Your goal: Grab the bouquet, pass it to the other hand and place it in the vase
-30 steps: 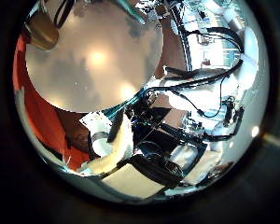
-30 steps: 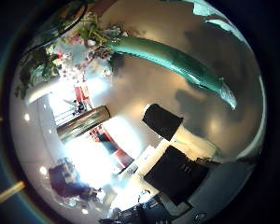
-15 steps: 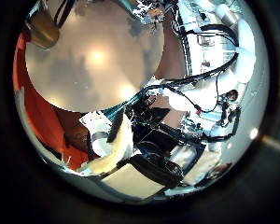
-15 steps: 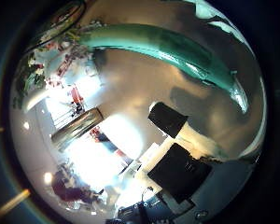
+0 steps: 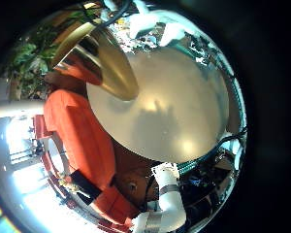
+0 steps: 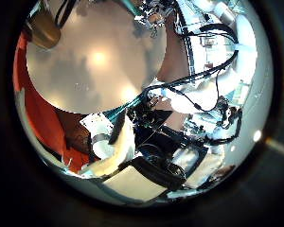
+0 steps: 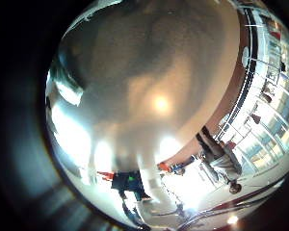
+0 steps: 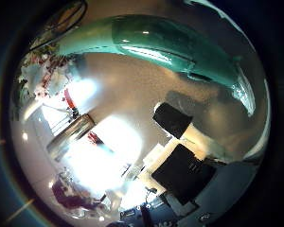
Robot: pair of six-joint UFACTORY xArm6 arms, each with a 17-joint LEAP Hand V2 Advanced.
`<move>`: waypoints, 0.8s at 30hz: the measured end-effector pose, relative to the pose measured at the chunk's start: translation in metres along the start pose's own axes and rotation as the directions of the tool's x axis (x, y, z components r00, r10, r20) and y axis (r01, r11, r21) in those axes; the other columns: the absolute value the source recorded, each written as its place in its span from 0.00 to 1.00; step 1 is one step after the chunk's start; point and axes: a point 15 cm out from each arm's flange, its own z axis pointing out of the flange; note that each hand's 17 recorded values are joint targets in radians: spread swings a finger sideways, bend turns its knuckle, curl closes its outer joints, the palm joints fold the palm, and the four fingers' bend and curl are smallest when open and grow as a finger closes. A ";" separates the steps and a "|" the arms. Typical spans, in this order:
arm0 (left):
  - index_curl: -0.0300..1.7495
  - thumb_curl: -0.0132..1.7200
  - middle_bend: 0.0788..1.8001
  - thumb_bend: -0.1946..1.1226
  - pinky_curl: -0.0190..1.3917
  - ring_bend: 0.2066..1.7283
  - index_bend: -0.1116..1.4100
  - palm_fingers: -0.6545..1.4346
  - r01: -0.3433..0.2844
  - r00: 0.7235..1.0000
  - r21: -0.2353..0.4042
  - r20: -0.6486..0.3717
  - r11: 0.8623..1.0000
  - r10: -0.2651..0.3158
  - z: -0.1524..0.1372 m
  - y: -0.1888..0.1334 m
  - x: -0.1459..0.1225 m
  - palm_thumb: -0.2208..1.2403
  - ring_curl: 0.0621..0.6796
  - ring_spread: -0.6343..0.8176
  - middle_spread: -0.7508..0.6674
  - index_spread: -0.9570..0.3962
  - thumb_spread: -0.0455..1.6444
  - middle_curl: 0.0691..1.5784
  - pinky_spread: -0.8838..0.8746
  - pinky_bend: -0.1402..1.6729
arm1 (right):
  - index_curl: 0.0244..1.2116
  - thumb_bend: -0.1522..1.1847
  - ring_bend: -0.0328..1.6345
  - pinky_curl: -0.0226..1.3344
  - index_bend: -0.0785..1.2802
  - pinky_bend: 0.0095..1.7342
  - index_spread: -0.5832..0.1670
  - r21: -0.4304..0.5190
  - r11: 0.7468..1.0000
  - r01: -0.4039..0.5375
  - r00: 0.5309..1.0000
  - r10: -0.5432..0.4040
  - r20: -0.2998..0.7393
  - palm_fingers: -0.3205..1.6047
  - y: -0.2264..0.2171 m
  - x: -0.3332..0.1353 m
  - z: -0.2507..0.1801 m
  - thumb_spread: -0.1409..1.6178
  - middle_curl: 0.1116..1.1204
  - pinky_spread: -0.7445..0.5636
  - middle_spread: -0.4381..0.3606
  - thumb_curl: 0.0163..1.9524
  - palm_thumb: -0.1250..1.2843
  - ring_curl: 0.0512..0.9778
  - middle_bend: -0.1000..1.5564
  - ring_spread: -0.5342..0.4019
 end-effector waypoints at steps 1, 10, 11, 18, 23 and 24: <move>0.20 0.20 0.07 0.13 0.24 0.18 0.18 0.32 0.001 1.000 0.000 0.000 1.000 -0.001 0.000 0.000 0.000 0.41 0.24 0.86 0.84 0.72 0.68 0.16 0.83 0.19 | 0.35 0.10 0.56 0.14 0.21 0.32 0.50 -0.001 1.000 0.000 1.000 0.000 0.000 0.40 0.000 0.000 0.000 0.68 0.45 0.62 0.45 0.20 0.50 0.37 0.38 0.35; 0.20 0.20 0.06 0.13 0.24 0.18 0.19 0.33 0.000 1.000 0.006 0.001 1.000 0.000 -0.003 -0.001 0.002 0.41 0.24 0.86 0.84 0.72 0.68 0.16 0.83 0.19 | 0.38 0.10 0.58 0.11 0.26 0.29 0.43 0.001 1.000 0.007 1.000 -0.007 -0.003 0.47 -0.002 -0.004 0.000 0.68 0.48 0.59 0.35 0.20 0.52 0.38 0.42 0.31; 0.20 0.20 0.06 0.13 0.24 0.18 0.19 0.33 0.000 1.000 0.007 0.001 1.000 0.000 -0.004 0.000 0.002 0.41 0.24 0.86 0.84 0.72 0.68 0.16 0.83 0.19 | 0.39 0.10 0.58 0.10 0.27 0.29 0.42 0.002 1.000 0.010 1.000 -0.010 -0.003 0.48 -0.004 -0.004 0.000 0.68 0.48 0.58 0.34 0.20 0.52 0.38 0.43 0.31; 0.20 0.20 0.06 0.13 0.24 0.18 0.18 0.33 0.003 1.000 0.010 0.002 1.000 -0.003 -0.005 0.000 0.002 0.41 0.24 0.86 0.84 0.72 0.68 0.16 0.83 0.19 | 0.46 0.11 0.63 0.12 0.36 0.41 0.28 0.002 1.000 0.025 1.000 -0.025 -0.007 0.77 -0.011 -0.008 -0.003 0.68 0.55 0.38 0.24 0.21 0.57 0.43 0.51 0.26; 0.20 0.20 0.06 0.13 0.24 0.18 0.19 0.33 0.004 1.000 0.010 0.002 1.000 -0.004 -0.006 0.000 0.002 0.41 0.23 0.86 0.84 0.72 0.68 0.16 0.83 0.19 | 0.58 0.12 0.69 0.21 0.56 0.57 0.26 -0.019 0.999 0.036 0.999 -0.037 -0.015 0.88 -0.006 -0.011 -0.006 0.66 0.63 0.29 0.26 0.23 0.66 0.50 0.61 0.29; 0.20 0.20 0.06 0.13 0.24 0.18 0.19 0.33 0.004 1.000 0.010 0.002 1.000 -0.004 -0.006 0.000 0.002 0.41 0.23 0.86 0.84 0.72 0.68 0.16 0.83 0.19 | 0.61 0.12 0.71 0.23 0.59 0.61 0.26 -0.027 0.999 0.038 0.999 -0.039 -0.018 0.86 -0.006 -0.011 -0.008 0.66 0.64 0.29 0.26 0.24 0.68 0.51 0.63 0.29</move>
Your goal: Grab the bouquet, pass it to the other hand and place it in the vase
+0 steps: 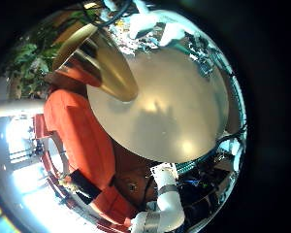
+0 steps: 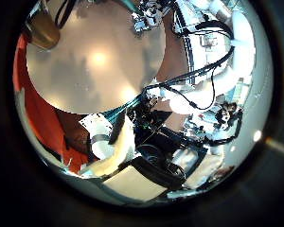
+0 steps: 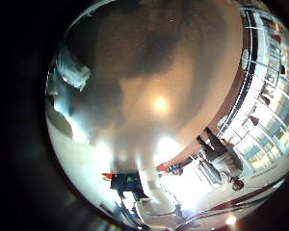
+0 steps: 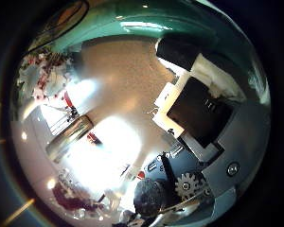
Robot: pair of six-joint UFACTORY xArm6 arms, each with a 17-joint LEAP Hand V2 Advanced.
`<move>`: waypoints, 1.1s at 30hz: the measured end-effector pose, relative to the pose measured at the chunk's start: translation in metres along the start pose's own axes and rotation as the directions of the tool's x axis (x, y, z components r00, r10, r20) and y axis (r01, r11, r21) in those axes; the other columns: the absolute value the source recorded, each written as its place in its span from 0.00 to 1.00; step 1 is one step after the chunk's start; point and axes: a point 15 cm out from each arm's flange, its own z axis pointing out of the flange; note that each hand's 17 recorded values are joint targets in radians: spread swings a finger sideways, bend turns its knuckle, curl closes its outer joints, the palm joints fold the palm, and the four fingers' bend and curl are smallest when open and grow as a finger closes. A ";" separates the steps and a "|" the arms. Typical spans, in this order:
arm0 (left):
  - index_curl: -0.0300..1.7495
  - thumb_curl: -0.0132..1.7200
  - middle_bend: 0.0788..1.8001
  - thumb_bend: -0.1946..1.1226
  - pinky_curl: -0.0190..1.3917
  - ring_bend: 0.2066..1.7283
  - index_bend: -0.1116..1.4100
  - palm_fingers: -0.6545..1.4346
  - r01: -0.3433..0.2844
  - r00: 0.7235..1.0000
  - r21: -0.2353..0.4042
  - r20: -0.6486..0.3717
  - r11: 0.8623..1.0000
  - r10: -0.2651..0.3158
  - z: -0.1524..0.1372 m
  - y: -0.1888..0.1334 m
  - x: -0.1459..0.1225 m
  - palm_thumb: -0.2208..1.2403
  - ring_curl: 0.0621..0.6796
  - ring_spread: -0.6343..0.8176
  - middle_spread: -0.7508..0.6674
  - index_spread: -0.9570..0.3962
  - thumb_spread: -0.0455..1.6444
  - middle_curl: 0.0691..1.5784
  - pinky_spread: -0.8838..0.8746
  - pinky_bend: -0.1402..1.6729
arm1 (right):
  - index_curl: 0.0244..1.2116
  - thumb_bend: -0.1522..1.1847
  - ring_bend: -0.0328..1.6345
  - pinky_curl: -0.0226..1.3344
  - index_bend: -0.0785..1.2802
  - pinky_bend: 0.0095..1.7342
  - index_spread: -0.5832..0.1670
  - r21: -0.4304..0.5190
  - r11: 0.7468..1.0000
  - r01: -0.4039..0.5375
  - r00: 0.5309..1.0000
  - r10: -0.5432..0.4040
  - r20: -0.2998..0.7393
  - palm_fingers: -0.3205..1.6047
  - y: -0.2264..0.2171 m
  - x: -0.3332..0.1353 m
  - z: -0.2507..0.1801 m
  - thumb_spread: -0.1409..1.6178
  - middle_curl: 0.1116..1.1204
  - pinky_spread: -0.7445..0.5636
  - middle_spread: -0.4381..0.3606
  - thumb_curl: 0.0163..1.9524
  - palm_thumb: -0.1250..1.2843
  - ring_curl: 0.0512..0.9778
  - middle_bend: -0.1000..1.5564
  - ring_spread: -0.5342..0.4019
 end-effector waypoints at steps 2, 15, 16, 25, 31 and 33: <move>0.20 0.20 0.06 0.13 0.24 0.18 0.19 0.33 0.000 1.000 0.003 0.001 1.000 0.000 -0.001 0.000 0.000 0.41 0.23 0.86 0.84 0.72 0.68 0.16 0.83 0.19 | 0.65 0.15 0.75 0.27 0.65 0.67 0.26 -0.018 1.000 0.005 1.000 -0.005 -0.005 0.84 0.000 0.000 -0.005 0.66 0.68 0.31 0.26 0.25 0.75 0.54 0.67 0.30; 0.20 0.20 0.06 0.13 0.24 0.18 0.19 0.33 0.009 1.000 0.019 0.001 1.000 -0.009 -0.005 -0.002 -0.005 0.41 0.23 0.86 0.84 0.72 0.68 0.16 0.83 0.19 | 0.79 0.25 0.85 0.42 0.84 0.84 0.35 0.191 0.976 0.101 0.982 -0.129 0.139 0.75 0.020 -0.009 -0.102 0.63 0.77 0.42 0.33 0.39 0.91 0.68 0.82 0.33; 0.20 0.20 0.06 0.13 0.24 0.18 0.19 0.33 0.009 1.000 0.022 0.002 1.000 -0.009 -0.006 -0.004 -0.005 0.41 0.23 0.86 0.84 0.72 0.68 0.16 0.83 0.19 | 0.79 0.25 0.86 0.43 0.84 0.84 0.36 0.219 0.969 0.112 0.975 -0.149 0.164 0.74 0.025 -0.011 -0.114 0.62 0.77 0.42 0.33 0.40 0.91 0.68 0.83 0.34; 0.20 0.20 0.06 0.13 0.24 0.17 0.19 0.33 0.010 1.000 0.024 -0.011 1.000 -0.010 -0.007 -0.007 -0.002 0.41 0.23 0.86 0.84 0.72 0.68 0.16 0.83 0.19 | 0.80 0.25 0.87 0.49 0.86 0.83 0.40 0.402 0.899 0.175 0.926 -0.289 0.244 0.73 0.090 -0.027 -0.200 0.61 0.75 0.44 0.36 0.47 0.89 0.71 0.85 0.35; 0.21 0.20 0.07 0.13 0.24 0.17 0.19 0.34 0.034 0.999 0.046 -0.035 0.998 -0.033 -0.014 -0.015 -0.006 0.41 0.23 0.85 0.83 0.72 0.68 0.16 0.82 0.19 | 0.80 0.26 0.87 0.53 0.87 0.81 0.41 0.504 0.844 0.181 0.879 -0.369 0.301 0.73 0.137 -0.031 -0.247 0.60 0.74 0.45 0.38 0.52 0.88 0.72 0.86 0.35; 0.21 0.20 0.07 0.13 0.24 0.17 0.19 0.35 0.039 0.997 0.054 -0.068 0.998 -0.035 -0.015 -0.018 -0.002 0.41 0.23 0.84 0.83 0.72 0.68 0.16 0.82 0.19 | 0.80 0.26 0.87 0.54 0.87 0.81 0.42 0.538 0.825 0.175 0.855 -0.398 0.332 0.73 0.150 -0.036 -0.262 0.60 0.74 0.45 0.38 0.54 0.87 0.72 0.86 0.36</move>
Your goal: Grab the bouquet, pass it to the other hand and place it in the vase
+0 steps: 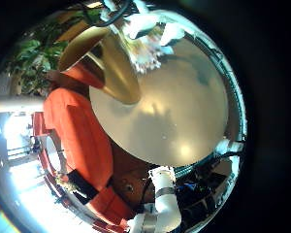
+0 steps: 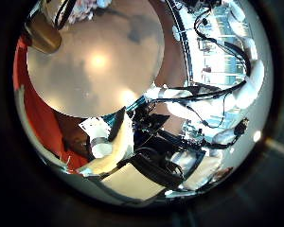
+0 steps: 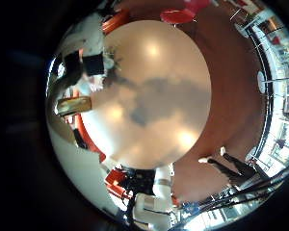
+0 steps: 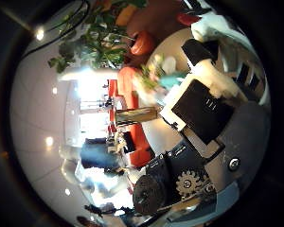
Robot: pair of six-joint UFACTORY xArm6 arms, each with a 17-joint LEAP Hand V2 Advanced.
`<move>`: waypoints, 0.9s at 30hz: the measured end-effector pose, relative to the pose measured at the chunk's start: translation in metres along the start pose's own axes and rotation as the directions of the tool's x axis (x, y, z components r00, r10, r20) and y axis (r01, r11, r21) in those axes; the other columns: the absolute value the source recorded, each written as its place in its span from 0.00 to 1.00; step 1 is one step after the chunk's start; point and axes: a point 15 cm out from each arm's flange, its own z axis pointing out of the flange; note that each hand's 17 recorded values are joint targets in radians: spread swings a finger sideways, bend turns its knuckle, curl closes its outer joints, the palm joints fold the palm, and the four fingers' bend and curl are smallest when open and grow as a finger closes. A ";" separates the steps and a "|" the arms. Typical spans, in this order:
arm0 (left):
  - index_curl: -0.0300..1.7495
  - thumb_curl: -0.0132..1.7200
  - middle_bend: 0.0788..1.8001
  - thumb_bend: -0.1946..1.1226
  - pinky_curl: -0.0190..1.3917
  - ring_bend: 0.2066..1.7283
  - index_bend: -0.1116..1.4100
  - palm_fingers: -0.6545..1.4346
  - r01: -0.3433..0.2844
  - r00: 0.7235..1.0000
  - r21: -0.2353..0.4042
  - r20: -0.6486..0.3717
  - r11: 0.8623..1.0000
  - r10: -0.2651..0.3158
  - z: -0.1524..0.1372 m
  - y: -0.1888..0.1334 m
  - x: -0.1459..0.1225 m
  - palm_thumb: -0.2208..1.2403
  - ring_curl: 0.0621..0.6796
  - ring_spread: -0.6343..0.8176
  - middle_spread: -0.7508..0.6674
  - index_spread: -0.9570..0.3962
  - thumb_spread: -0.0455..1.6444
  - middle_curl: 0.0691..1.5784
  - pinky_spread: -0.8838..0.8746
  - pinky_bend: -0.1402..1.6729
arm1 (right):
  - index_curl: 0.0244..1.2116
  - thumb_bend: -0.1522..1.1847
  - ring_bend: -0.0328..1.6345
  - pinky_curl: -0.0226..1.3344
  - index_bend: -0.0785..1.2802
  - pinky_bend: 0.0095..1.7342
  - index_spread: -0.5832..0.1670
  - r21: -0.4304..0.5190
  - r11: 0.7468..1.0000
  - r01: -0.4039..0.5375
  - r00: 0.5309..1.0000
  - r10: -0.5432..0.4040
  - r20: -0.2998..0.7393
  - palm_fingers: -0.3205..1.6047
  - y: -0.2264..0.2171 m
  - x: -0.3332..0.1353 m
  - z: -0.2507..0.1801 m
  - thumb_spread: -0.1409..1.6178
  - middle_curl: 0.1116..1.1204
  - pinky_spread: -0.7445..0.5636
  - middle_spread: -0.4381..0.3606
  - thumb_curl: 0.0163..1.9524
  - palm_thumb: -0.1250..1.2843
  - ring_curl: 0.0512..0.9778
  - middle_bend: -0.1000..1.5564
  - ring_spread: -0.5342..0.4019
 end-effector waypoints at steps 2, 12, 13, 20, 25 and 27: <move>0.21 0.20 0.07 0.13 0.23 0.17 0.19 0.35 0.019 1.000 0.011 -0.024 1.000 -0.018 -0.003 -0.001 -0.004 0.41 0.23 0.84 0.83 0.72 0.68 0.16 0.82 0.18 | 0.80 0.26 0.87 0.55 0.87 0.80 0.42 0.022 1.000 -0.006 0.999 0.005 0.053 0.73 0.005 -0.008 -0.014 0.60 0.74 0.45 0.38 0.55 0.87 0.72 0.87 0.36; 0.21 0.20 0.07 0.13 0.23 0.17 0.19 0.36 0.013 0.999 0.003 -0.053 1.000 -0.012 -0.003 0.004 0.003 0.41 0.23 0.83 0.82 0.72 0.68 0.16 0.82 0.18 | 0.76 0.09 0.84 0.55 0.76 0.72 0.41 -0.051 0.992 -0.112 0.993 0.113 0.022 0.67 0.031 0.038 -0.004 0.64 0.68 0.38 0.36 0.51 0.65 0.67 0.80 0.34; 0.21 0.20 0.07 0.13 0.23 0.17 0.19 0.36 0.007 0.999 0.001 -0.052 1.000 -0.007 -0.002 0.005 0.003 0.41 0.23 0.83 0.82 0.72 0.68 0.16 0.82 0.18 | 0.75 0.09 0.83 0.54 0.72 0.70 0.40 -0.073 0.989 -0.127 0.992 0.127 0.000 0.63 0.037 0.046 0.001 0.65 0.67 0.36 0.35 0.49 0.64 0.67 0.78 0.34; 0.21 0.20 0.06 0.13 0.23 0.16 0.19 0.36 -0.003 0.998 -0.006 -0.057 1.000 0.003 0.003 0.007 0.007 0.41 0.24 0.83 0.82 0.72 0.68 0.16 0.82 0.18 | 0.62 0.09 0.74 0.49 0.44 0.56 0.37 -0.298 0.936 -0.188 0.965 0.118 -0.236 0.23 0.079 0.101 0.059 0.69 0.59 0.38 0.34 0.39 0.59 0.60 0.66 0.35; 0.21 0.20 0.07 0.13 0.23 0.16 0.19 0.36 -0.007 0.998 -0.011 -0.059 1.000 0.007 0.006 0.006 0.007 0.42 0.24 0.83 0.82 0.72 0.69 0.16 0.82 0.18 | 0.51 0.09 0.59 0.39 0.39 0.44 0.39 -0.395 0.897 -0.195 0.946 0.066 -0.317 0.14 0.086 0.126 0.113 0.69 0.47 0.57 0.46 0.34 0.57 0.46 0.52 0.47; 0.21 0.20 0.07 0.13 0.23 0.16 0.19 0.36 -0.009 0.998 -0.012 -0.059 1.000 0.008 0.006 0.007 0.007 0.42 0.24 0.83 0.82 0.72 0.69 0.16 0.82 0.18 | 0.48 0.09 0.57 0.37 0.36 0.41 0.41 -0.408 0.890 -0.203 0.940 0.060 -0.337 0.16 0.088 0.131 0.129 0.69 0.44 0.62 0.49 0.33 0.57 0.43 0.48 0.50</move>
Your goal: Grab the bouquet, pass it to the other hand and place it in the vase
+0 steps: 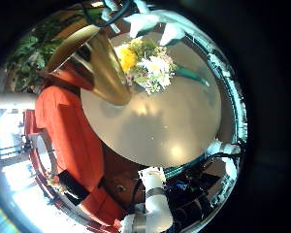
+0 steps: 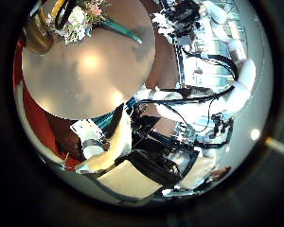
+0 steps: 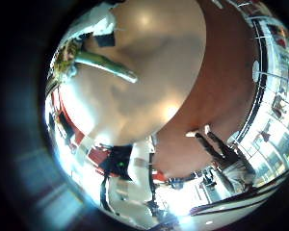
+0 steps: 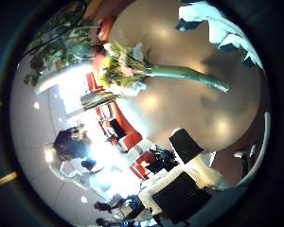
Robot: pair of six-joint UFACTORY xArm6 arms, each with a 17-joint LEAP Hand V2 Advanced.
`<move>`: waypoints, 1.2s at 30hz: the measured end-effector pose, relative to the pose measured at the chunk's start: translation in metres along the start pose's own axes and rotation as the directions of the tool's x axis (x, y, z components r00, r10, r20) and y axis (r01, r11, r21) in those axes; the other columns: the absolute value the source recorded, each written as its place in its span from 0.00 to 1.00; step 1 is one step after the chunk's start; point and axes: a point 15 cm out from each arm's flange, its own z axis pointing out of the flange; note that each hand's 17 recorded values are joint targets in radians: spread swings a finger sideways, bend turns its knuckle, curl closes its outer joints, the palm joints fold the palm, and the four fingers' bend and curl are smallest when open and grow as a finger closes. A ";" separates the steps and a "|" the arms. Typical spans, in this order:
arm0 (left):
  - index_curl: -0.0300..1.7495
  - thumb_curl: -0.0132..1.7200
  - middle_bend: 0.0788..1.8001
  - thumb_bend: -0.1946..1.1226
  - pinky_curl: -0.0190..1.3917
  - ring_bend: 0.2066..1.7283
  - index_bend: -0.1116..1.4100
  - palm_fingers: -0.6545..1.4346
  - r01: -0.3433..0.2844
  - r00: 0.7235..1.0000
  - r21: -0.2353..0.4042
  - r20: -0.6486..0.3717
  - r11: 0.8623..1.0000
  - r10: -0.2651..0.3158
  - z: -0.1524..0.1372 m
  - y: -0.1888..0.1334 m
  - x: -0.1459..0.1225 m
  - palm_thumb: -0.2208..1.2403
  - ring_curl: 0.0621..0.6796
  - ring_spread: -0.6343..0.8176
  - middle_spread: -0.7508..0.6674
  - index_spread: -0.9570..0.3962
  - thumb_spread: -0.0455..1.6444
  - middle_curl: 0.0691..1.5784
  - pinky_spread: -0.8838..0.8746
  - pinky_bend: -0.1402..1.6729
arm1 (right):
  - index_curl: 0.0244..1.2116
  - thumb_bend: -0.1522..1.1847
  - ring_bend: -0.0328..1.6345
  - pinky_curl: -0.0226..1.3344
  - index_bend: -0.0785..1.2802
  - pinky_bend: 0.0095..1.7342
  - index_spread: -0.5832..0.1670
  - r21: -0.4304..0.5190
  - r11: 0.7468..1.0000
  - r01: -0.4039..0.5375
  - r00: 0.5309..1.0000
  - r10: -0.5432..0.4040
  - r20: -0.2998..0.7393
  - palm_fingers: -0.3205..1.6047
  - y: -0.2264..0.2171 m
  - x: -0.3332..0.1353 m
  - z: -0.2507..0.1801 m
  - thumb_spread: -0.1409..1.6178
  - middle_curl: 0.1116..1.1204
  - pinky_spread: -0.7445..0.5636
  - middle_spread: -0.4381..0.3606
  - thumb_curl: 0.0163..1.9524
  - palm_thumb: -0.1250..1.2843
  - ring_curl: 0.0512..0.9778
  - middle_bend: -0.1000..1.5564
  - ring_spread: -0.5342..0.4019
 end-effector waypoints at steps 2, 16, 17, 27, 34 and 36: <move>0.21 0.20 0.07 0.13 0.23 0.16 0.19 0.36 -0.003 1.000 0.000 0.000 1.000 0.003 0.000 0.002 -0.001 0.42 0.24 0.83 0.82 0.72 0.69 0.16 0.82 0.18 | 0.46 0.09 0.55 0.35 0.35 0.40 0.42 -0.007 1.000 -0.004 1.000 0.004 -0.019 0.17 -0.006 0.000 0.015 0.69 0.41 0.66 0.51 0.31 0.57 0.41 0.46 0.52; 0.21 0.20 0.07 0.13 0.23 0.16 0.19 0.36 0.001 1.000 -0.004 0.001 1.000 -0.001 0.002 0.003 -0.005 0.42 0.24 0.84 0.82 0.72 0.69 0.16 0.82 0.18 | 0.39 0.10 0.52 0.27 0.29 0.29 0.46 -0.019 1.000 -0.013 0.989 0.011 -0.150 0.29 -0.043 -0.006 0.081 0.67 0.36 0.70 0.49 0.26 0.59 0.37 0.41 0.46; 0.21 0.20 0.07 0.13 0.23 0.16 0.19 0.36 0.003 1.000 -0.004 0.000 1.000 -0.003 0.002 0.003 -0.006 0.42 0.24 0.84 0.82 0.72 0.69 0.16 0.82 0.18 | 0.39 0.10 0.52 0.27 0.29 0.28 0.46 -0.020 1.000 -0.015 0.988 0.011 -0.153 0.29 -0.043 -0.006 0.087 0.67 0.36 0.69 0.48 0.26 0.59 0.37 0.41 0.46; 0.21 0.20 0.07 0.13 0.23 0.16 0.19 0.36 0.003 1.000 -0.005 0.002 1.000 -0.003 0.001 0.003 -0.007 0.42 0.24 0.84 0.82 0.72 0.69 0.16 0.82 0.18 | 0.38 0.10 0.51 0.24 0.27 0.26 0.46 -0.034 0.999 -0.019 0.983 0.012 -0.185 0.33 -0.050 -0.010 0.106 0.66 0.36 0.66 0.44 0.25 0.59 0.37 0.40 0.40; 0.21 0.20 0.06 0.13 0.23 0.16 0.19 0.36 0.008 1.000 -0.005 0.001 1.000 -0.008 0.001 0.003 -0.009 0.42 0.24 0.84 0.82 0.72 0.69 0.16 0.82 0.18 | 0.38 0.10 0.50 0.23 0.26 0.25 0.45 -0.058 0.998 -0.031 0.982 0.020 -0.187 0.35 -0.053 -0.006 0.117 0.66 0.36 0.64 0.43 0.24 0.61 0.37 0.38 0.37; 0.21 0.20 0.06 0.13 0.23 0.16 0.19 0.36 0.013 1.000 -0.008 0.000 1.000 -0.013 0.002 0.003 -0.010 0.42 0.24 0.84 0.82 0.72 0.69 0.16 0.82 0.18 | 0.38 0.10 0.50 0.22 0.27 0.25 0.44 -0.069 0.997 -0.033 0.982 0.020 -0.189 0.36 -0.054 -0.005 0.121 0.66 0.36 0.64 0.43 0.24 0.62 0.37 0.37 0.37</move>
